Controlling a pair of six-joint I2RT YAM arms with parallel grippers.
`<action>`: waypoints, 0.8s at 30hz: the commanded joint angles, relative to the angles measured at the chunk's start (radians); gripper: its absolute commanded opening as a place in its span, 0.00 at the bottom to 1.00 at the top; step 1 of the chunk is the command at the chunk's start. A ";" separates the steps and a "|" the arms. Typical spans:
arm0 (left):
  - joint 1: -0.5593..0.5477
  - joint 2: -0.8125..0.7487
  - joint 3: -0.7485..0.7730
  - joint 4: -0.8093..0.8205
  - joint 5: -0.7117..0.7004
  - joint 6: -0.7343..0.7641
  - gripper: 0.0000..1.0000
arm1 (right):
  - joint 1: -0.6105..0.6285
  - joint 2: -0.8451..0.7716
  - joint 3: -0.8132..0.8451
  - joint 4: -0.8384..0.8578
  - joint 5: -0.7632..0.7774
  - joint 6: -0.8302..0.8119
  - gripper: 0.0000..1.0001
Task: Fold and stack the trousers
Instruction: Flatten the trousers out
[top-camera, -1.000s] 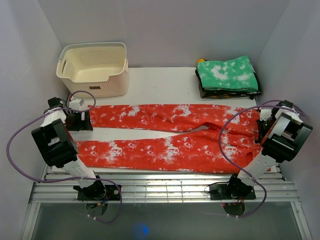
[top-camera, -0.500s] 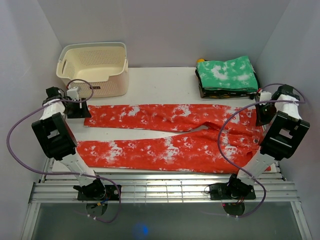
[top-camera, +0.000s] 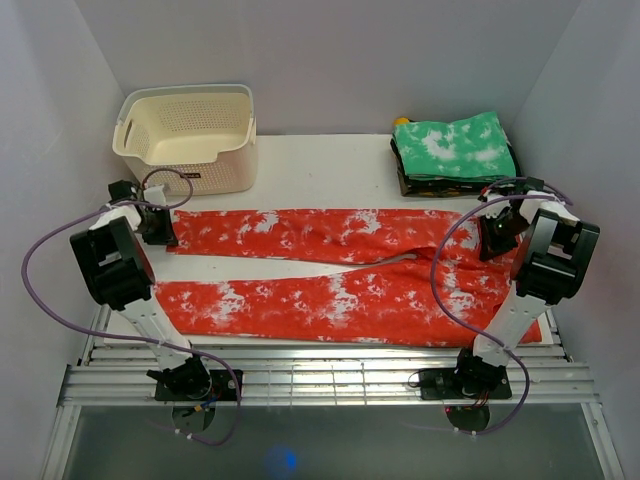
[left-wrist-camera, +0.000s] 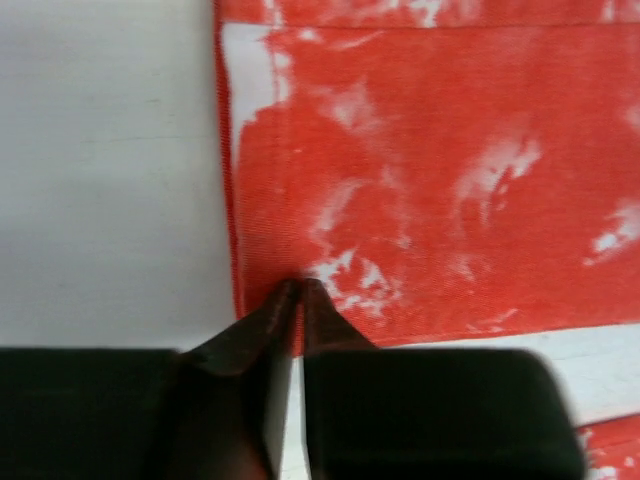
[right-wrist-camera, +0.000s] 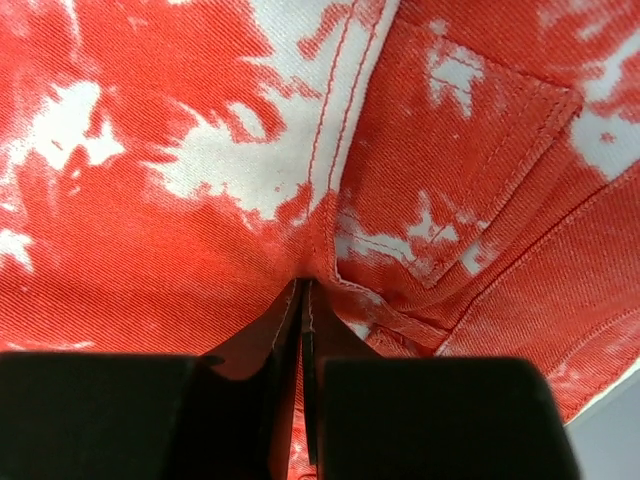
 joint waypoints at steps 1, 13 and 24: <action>0.057 0.054 -0.031 0.024 -0.257 0.021 0.15 | -0.010 0.057 -0.067 0.103 0.139 -0.032 0.08; 0.128 -0.034 0.113 -0.079 0.027 0.084 0.33 | 0.023 -0.056 0.054 -0.041 -0.088 -0.092 0.48; 0.016 -0.226 0.000 -0.087 0.315 0.037 0.54 | 0.094 -0.126 0.022 -0.155 -0.186 -0.126 0.35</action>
